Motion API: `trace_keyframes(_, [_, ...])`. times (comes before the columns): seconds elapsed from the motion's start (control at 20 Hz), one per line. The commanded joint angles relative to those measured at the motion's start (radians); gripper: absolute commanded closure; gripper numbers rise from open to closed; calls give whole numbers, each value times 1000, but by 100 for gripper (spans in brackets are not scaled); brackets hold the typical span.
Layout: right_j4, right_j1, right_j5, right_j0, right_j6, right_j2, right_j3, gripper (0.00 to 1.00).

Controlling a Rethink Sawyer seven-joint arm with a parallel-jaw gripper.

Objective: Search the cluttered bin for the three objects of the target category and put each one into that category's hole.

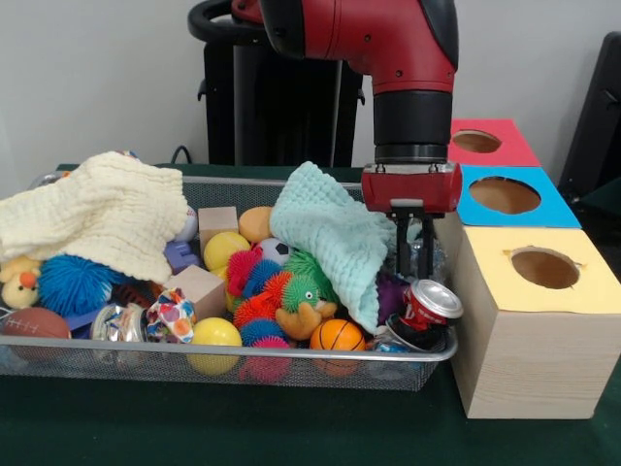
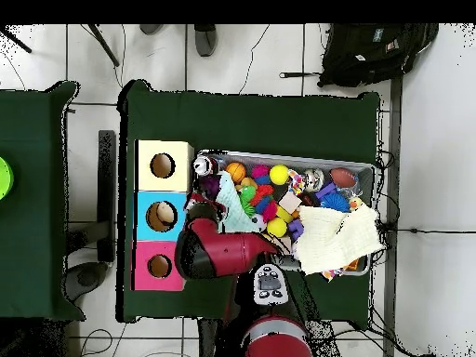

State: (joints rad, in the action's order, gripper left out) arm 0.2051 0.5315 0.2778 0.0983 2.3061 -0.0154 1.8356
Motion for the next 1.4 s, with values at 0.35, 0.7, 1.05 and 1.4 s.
trace_keyframes(0.35, [-39,81,-203,-27,85,28,69,100])
trace_keyframes(0.7, [-40,121,-335,-22,57,38,37,100])
trace_keyframes(1.05, [-28,148,-398,-1,55,54,29,100])
trace_keyframes(1.4, [-31,167,-449,1,48,58,13,100])
